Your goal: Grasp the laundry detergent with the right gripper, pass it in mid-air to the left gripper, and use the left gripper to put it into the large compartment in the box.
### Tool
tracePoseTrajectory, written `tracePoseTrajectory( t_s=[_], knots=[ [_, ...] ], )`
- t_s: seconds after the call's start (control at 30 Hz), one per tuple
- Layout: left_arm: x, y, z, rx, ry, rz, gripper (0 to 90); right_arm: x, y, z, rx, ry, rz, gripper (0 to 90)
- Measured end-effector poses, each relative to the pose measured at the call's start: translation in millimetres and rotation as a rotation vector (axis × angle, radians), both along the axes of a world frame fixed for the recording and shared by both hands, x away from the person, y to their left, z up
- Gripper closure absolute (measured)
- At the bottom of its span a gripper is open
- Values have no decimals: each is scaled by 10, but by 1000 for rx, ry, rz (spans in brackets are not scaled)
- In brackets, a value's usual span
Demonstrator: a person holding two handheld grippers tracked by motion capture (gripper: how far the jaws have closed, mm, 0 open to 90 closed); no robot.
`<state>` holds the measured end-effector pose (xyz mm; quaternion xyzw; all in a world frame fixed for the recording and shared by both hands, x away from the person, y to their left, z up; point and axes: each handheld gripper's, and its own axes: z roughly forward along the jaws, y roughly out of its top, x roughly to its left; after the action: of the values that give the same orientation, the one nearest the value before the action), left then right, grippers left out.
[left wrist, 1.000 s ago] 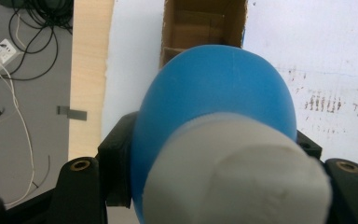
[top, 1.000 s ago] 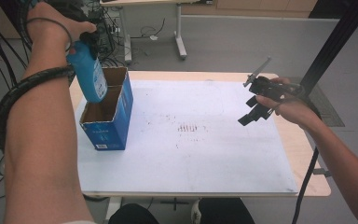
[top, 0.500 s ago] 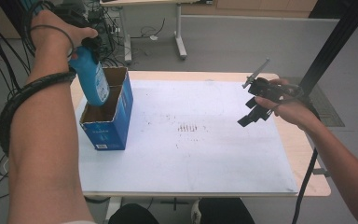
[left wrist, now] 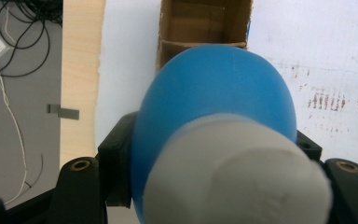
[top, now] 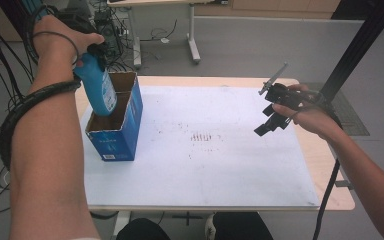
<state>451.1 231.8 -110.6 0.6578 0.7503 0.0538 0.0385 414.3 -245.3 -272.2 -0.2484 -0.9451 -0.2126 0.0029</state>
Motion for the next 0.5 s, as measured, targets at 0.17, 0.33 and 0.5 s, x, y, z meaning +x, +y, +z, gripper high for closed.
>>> tracePoseTrajectory(
  t_s=[0.17,0.33,0.5],
  knots=[
    [0,1,-35,-2,-3,1,364,0,-1,-10,-7,0,2,66],
    [11,-3,-91,-3,3,-2,364,-2,0,-11,-6,2,3,66],
    [25,-13,-156,-5,9,-5,364,-3,1,-8,-7,3,1,66]
  ],
)
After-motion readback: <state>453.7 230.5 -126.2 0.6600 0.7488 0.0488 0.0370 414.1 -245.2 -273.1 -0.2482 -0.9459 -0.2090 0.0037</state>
